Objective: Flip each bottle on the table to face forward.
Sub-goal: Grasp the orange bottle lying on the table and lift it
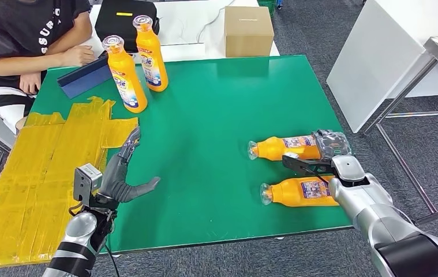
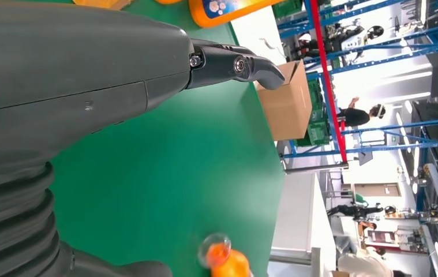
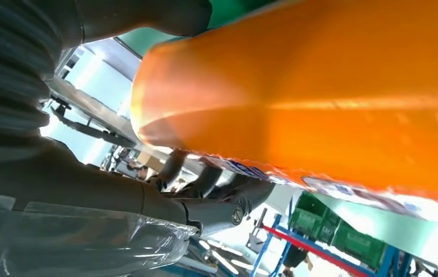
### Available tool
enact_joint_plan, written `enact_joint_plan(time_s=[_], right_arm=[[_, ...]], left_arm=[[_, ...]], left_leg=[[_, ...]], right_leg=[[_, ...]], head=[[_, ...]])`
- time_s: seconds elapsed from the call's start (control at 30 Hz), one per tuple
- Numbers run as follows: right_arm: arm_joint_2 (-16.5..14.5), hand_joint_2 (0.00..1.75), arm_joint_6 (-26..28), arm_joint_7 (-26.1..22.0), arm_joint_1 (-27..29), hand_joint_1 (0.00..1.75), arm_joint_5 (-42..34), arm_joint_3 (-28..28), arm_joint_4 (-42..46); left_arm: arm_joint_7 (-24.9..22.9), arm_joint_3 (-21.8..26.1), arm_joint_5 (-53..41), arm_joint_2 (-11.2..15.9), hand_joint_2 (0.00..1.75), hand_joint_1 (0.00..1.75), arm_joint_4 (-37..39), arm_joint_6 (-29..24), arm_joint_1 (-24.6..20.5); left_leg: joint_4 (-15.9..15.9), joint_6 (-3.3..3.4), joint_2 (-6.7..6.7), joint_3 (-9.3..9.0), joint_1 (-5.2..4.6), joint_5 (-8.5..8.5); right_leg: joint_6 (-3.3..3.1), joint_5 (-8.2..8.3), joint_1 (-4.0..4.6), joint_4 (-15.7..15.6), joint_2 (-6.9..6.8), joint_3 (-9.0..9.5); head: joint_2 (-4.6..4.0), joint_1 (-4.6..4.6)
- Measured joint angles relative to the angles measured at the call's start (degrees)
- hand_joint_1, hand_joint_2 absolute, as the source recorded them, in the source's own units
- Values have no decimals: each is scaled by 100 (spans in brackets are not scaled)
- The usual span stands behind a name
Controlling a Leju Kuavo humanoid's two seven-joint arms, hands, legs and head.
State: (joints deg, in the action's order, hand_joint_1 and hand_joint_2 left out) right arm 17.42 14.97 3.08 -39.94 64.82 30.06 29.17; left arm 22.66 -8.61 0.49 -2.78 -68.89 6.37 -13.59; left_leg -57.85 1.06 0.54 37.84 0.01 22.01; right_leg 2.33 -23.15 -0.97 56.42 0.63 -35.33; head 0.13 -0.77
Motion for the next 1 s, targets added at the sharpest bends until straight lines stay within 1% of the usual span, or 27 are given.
enact_joint_plan(time_s=[0.37,0.63,0.8,0.87,0.9,0.93,1.0], right_arm=[[-168,175,390,-163,68,175,158,-342,-8],[-239,175,362,-231,76,175,175,-463,-8],[-261,175,185,-312,76,175,222,-489,-8],[-266,175,156,-319,76,163,231,-496,-8],[-268,175,144,-325,75,150,234,-497,-8],[-271,175,120,-335,74,121,243,-498,-8],[-277,175,1,-371,55,51,270,-498,-10]], left_arm=[[-7,0,2,-4,175,0,13,-29,1],[-10,0,4,-4,175,0,13,-29,1],[-18,0,4,-4,175,0,13,-29,1],[-19,0,4,-4,175,0,13,-28,0],[-20,0,4,-4,175,0,13,-28,1],[-20,0,4,-4,175,0,13,-27,1],[-25,0,4,-4,175,0,13,-27,0]], left_leg=[[0,0,0,0,-1,0],[0,0,0,0,0,0],[0,0,-2,-3,0,0],[0,0,-2,-4,0,0],[0,0,-2,-5,0,0],[0,0,-2,-6,0,0],[0,0,-3,-9,0,0]], right_leg=[[0,0,-1,0,0,0],[0,0,0,0,0,0],[0,0,0,0,1,1],[0,0,0,0,1,2],[0,0,0,0,1,3],[0,0,0,0,1,4],[0,0,0,0,1,6]], head=[[0,-1],[0,-1],[0,0],[0,-1],[0,0],[0,0],[0,1]])
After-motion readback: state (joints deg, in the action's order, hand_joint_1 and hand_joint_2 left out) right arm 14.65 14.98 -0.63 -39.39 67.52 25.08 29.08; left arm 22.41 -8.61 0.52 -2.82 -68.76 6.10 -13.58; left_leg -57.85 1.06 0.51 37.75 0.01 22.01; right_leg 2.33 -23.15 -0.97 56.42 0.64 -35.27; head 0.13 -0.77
